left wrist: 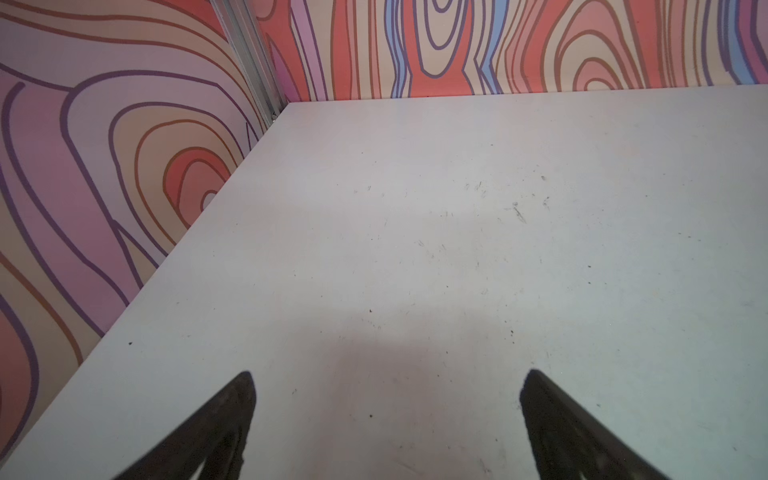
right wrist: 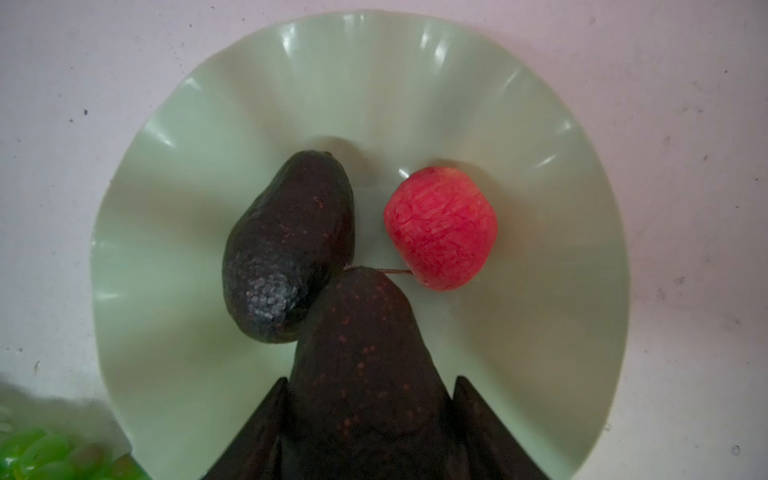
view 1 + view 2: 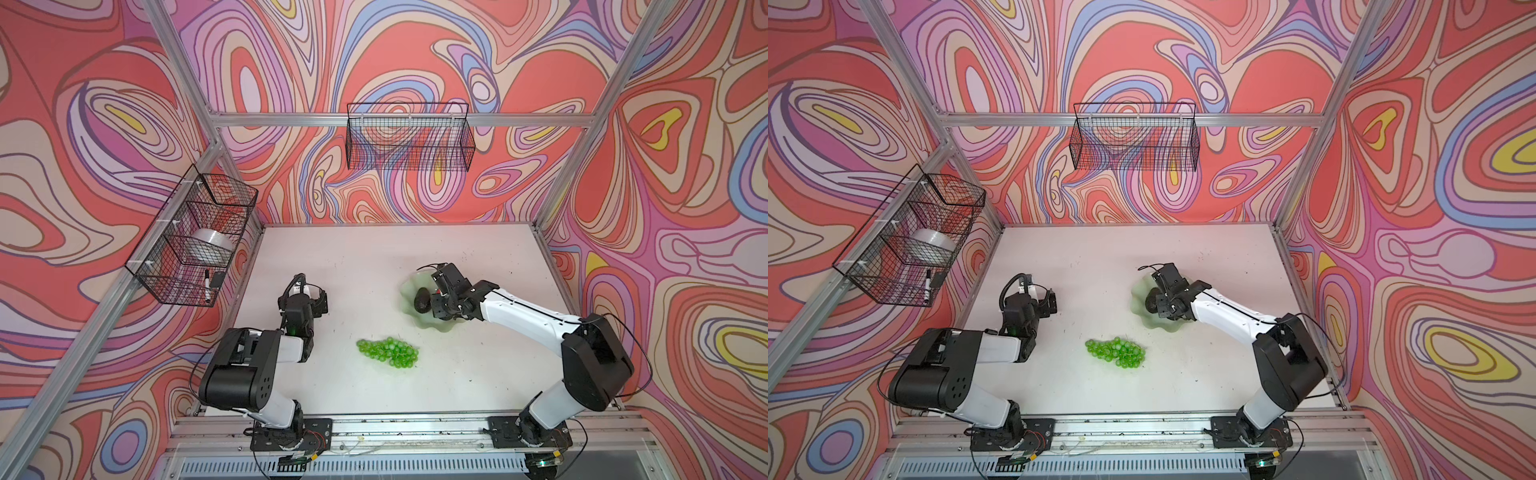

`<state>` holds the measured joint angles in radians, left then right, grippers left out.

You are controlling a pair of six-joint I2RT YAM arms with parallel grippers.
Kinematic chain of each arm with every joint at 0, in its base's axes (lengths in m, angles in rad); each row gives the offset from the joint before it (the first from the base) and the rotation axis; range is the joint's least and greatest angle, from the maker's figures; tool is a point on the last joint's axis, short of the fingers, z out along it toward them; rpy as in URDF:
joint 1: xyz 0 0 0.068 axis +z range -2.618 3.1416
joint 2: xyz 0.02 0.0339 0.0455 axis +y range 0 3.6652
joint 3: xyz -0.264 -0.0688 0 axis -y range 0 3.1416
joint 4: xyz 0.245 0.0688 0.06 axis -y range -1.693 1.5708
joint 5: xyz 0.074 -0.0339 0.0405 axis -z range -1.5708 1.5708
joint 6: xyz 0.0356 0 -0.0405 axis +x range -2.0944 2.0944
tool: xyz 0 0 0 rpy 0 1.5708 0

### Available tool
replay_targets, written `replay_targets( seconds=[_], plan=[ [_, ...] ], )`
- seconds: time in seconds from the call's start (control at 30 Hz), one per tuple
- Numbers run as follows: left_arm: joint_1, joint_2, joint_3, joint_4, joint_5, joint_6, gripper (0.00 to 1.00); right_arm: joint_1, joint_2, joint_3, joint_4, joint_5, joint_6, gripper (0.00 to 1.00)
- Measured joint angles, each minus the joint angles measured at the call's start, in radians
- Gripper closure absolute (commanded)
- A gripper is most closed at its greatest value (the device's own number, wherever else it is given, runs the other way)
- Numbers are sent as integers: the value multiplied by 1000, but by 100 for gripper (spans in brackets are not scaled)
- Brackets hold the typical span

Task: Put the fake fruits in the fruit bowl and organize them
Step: 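Carry the second avocado with the right gripper into the bowl and release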

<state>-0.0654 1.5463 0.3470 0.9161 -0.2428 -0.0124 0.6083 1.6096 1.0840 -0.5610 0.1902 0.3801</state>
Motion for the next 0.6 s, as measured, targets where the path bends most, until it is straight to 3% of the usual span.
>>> replay_targets(
  seconds=[0.17,0.6],
  plan=[
    [0,0,0,0,0,0,0,-1,36,-4,29,-2,6,48],
    [0,0,0,0,0,0,0,-6,82,-2,42,-5,6,30]
  ],
)
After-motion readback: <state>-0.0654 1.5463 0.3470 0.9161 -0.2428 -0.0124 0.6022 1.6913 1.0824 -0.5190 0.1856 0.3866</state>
